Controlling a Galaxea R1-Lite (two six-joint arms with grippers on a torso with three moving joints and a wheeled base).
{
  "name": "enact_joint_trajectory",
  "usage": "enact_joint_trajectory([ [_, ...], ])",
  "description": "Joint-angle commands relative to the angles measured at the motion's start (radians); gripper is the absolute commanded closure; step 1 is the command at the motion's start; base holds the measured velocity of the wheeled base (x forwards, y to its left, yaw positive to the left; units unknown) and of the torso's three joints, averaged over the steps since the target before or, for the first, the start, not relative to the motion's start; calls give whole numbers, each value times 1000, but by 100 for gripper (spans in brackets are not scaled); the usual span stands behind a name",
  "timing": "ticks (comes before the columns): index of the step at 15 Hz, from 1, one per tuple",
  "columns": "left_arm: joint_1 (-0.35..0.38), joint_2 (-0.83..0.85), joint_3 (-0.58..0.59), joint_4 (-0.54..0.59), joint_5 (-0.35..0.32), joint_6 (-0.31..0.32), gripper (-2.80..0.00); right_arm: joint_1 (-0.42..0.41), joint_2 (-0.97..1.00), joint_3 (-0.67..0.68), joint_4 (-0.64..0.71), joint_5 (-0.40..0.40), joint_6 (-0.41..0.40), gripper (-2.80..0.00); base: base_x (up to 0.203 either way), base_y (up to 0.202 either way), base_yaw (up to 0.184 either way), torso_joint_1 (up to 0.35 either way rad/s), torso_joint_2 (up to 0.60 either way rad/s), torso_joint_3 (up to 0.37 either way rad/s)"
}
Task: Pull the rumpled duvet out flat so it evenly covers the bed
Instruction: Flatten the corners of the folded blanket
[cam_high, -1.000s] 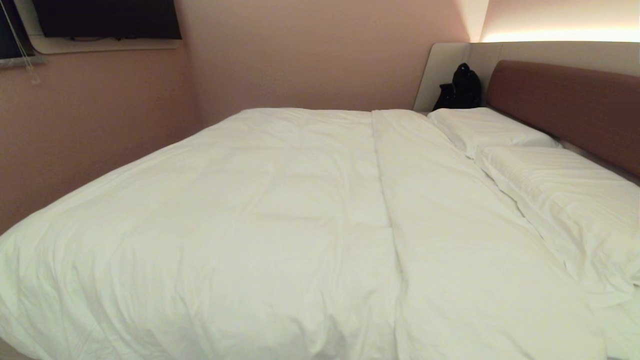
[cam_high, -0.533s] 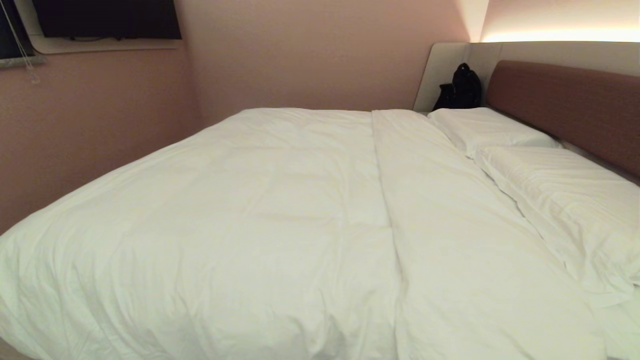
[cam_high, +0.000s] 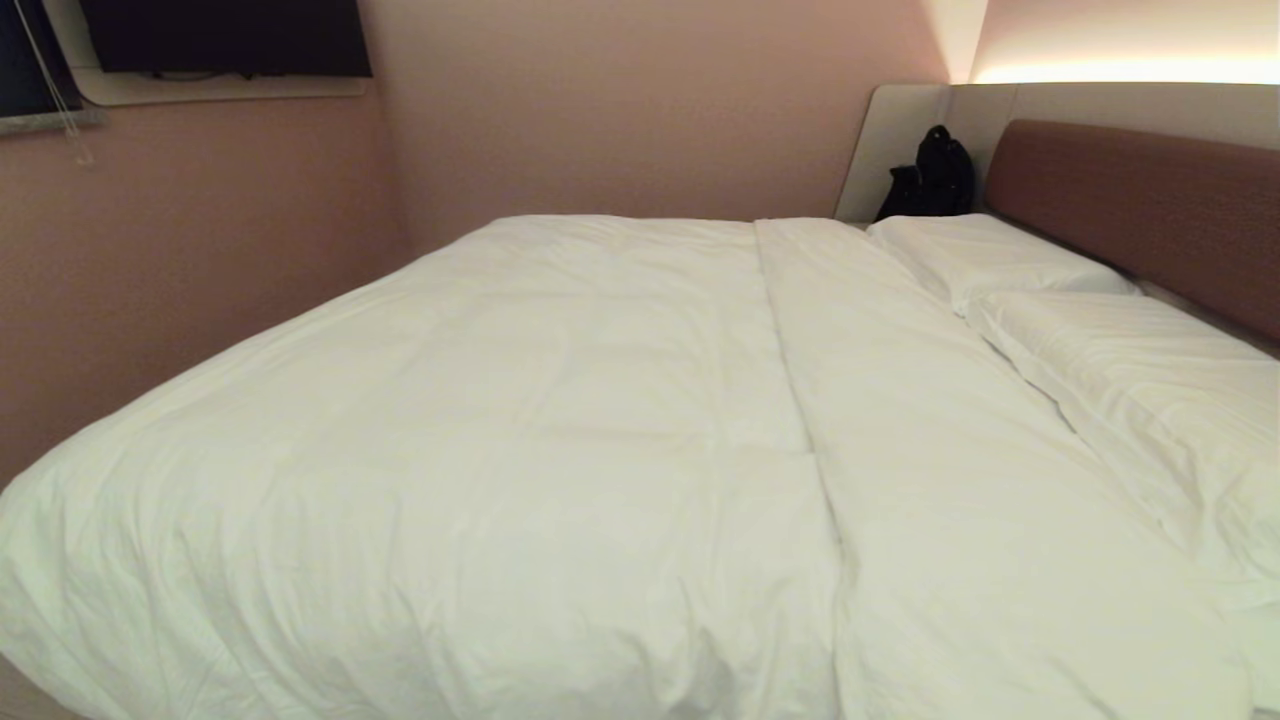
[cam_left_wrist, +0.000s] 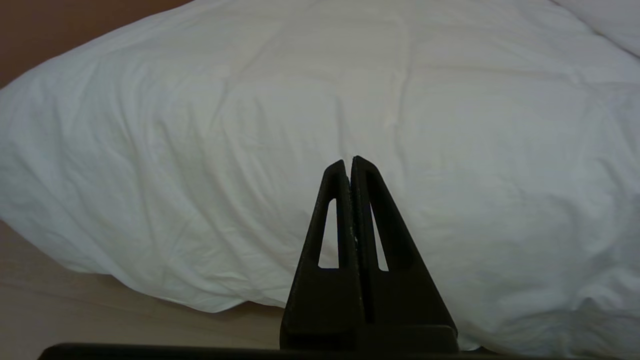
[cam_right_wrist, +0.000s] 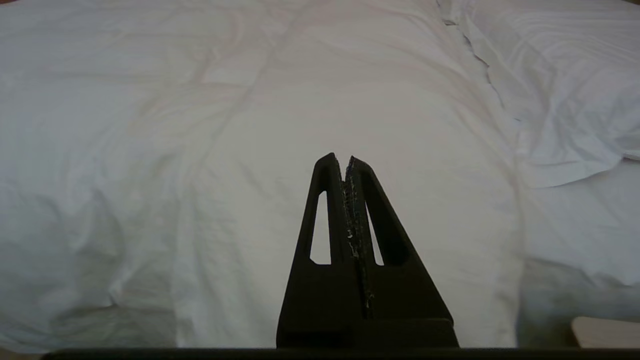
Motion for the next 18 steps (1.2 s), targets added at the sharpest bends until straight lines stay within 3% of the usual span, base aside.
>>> enact_joint_trajectory([
  [1,0,0,0,0,0,-2,0,0,0,0,-1,0,-1,0,0,199,1,2,7,2],
  [7,1,0,0,0,2,-2,0,0,0,0,-1,0,-1,0,0,180,0,4,3,2],
  [15,1,0,1,-5,2,-2,0,0,0,0,-1,0,-1,0,0,8,0,0,0,1],
  [18,1,0,1,-5,2,-2,0,0,0,0,-1,-1,4,0,-155,0,0,8,-1,1],
])
